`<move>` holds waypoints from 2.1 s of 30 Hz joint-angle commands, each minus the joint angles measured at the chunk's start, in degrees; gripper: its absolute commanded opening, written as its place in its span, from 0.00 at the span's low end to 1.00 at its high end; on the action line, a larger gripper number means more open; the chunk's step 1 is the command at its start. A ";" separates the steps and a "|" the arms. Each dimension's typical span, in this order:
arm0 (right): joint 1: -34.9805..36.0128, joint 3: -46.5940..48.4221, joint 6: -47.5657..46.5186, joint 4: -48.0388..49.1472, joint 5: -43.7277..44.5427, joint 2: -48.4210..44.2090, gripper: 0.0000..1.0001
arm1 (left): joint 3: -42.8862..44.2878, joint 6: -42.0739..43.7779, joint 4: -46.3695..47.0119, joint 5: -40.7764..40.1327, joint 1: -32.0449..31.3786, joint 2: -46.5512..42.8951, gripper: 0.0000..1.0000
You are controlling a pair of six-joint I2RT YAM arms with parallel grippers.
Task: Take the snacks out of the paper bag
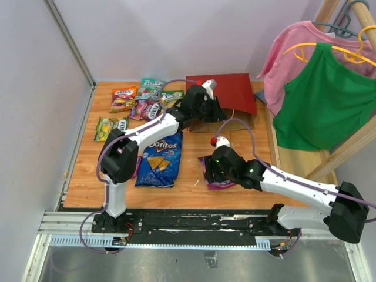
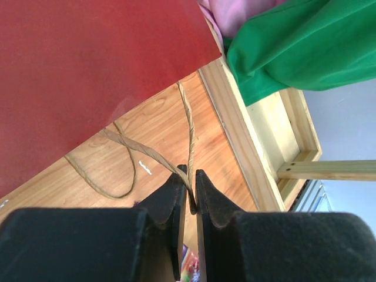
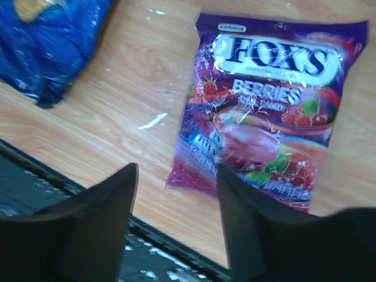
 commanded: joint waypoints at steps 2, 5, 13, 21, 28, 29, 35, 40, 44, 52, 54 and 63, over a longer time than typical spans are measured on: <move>1.27 -3.59 -1.20 9.42 -2.46 -6.60 0.78 | -1.16 1.10 2.65 1.00 0.02 -3.93 0.19; 1.27 -4.45 -2.23 7.47 -0.75 -11.87 0.85 | -1.96 1.10 3.12 1.07 0.10 -4.91 0.25; 1.19 -10.22 -2.18 3.16 1.63 -27.39 0.89 | -2.12 3.19 1.76 2.27 0.17 -9.50 0.60; 0.68 -19.41 0.13 2.84 4.48 -37.14 0.97 | -7.71 11.09 -5.01 1.87 0.08 -21.32 1.00; -0.24 -19.90 -0.60 2.80 7.23 -35.58 0.98 | -25.07 14.37 -6.93 -11.01 0.10 -40.37 1.00; -0.74 -20.01 -0.73 2.78 7.39 -35.54 0.98 | -27.43 14.31 -7.31 -13.06 0.17 -42.91 1.00; -9.82 -21.56 -1.22 3.75 1.97 -35.04 0.98 | -40.87 13.19 -8.29 -22.65 0.13 -52.72 1.00; -21.15 -22.09 -1.61 4.71 -8.18 -35.62 0.98 | -50.53 13.70 -4.49 -28.98 -1.08 -55.35 1.00; -22.78 -21.68 -1.77 3.20 -9.08 -36.99 0.98 | -54.71 14.43 0.82 -31.42 -1.99 -57.28 1.00; -22.89 -22.43 0.20 2.09 -10.94 -39.13 0.95 | -58.01 20.43 14.22 -36.84 -3.15 -50.70 1.00; -22.86 -22.58 0.72 1.81 -11.36 -39.62 0.92 | -58.72 22.61 19.98 -36.76 -3.40 -47.83 1.00; -22.86 -22.42 0.61 0.05 -12.27 -41.50 0.75 | -53.70 27.98 30.31 -39.10 -3.41 -33.12 1.00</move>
